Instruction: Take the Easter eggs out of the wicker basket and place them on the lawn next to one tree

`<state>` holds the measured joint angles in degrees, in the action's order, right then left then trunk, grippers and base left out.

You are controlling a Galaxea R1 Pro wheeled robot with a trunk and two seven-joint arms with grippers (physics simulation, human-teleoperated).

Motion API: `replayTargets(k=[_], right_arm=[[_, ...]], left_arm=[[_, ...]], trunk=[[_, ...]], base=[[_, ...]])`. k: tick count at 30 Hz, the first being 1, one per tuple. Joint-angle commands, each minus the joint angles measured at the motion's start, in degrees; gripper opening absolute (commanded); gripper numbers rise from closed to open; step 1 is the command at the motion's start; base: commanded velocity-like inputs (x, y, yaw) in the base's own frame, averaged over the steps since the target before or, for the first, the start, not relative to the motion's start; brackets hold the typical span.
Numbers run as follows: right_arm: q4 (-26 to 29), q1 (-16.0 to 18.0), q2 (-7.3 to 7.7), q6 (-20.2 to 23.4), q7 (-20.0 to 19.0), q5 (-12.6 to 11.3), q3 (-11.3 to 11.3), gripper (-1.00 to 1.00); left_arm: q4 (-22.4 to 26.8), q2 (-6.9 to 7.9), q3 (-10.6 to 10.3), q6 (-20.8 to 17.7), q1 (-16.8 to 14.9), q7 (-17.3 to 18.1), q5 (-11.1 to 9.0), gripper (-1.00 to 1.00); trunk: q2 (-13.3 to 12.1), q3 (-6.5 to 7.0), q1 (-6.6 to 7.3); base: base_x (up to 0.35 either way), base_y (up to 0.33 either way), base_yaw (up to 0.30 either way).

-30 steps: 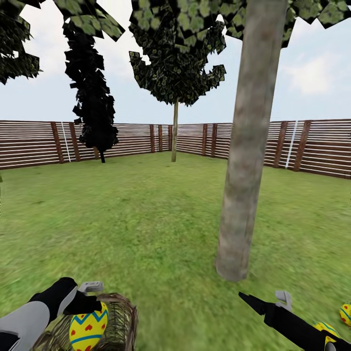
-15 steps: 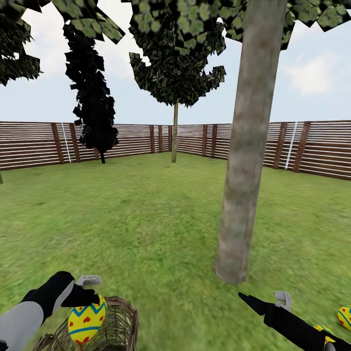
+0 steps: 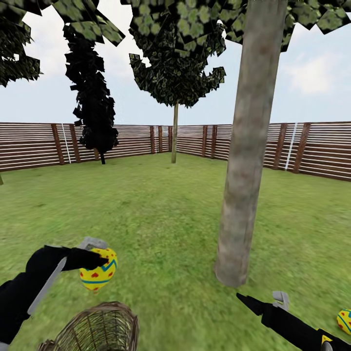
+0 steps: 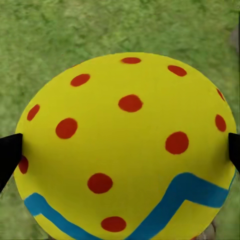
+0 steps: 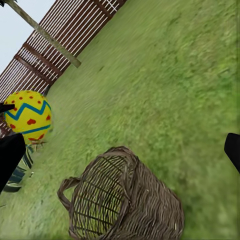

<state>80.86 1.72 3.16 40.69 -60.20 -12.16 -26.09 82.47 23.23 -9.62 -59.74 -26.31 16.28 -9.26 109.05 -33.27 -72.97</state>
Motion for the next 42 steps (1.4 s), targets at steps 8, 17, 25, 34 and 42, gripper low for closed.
replayTargets(k=[8, 17, 25, 34, 42], right_arm=[[-0.2, 0.2, -0.01, 0.4, 0.2, -0.2, 0.0, 1.0], [-0.7, 0.4, 0.13, 0.3, 0.3, -0.1, -0.1, 1.0], [-0.6, 0.4, -0.31, -2.2, 1.1, 0.0, -0.2, 1.0], [-0.6, 0.4, -0.51, -2.6, 4.6, -0.3, 0.0, 1.0], [-0.6, 0.4, -0.52, -2.7, 4.3, -0.5, 0.0, 1.0]], left_arm=[[2.7, -4.93, 6.1, -0.3, -2.9, -1.8, -0.6, -1.0], [2.8, -10.17, 6.0, -0.3, -4.7, -5.8, -0.6, -1.0], [2.6, -10.49, 5.9, -0.3, -4.8, -6.2, -0.8, -1.0], [2.4, -11.95, 5.8, -0.3, -4.8, -6.2, -0.4, -1.0], [2.4, -12.06, 5.8, -0.3, -4.9, -6.2, -0.4, -1.0]], trunk=[[-3.2, 1.37, 1.77], [-6.8, 2.99, 3.75], [-10.0, 4.42, 5.5], [-13.6, 6.04, 7.48], [-16.8, 7.48, 9.24]], base=[[0.0, 0.0, 0.0], [0.0, 0.0, 0.0], [0.0, 0.0, 0.0], [0.0, 0.0, 0.0], [0.0, 0.0, 0.0]])
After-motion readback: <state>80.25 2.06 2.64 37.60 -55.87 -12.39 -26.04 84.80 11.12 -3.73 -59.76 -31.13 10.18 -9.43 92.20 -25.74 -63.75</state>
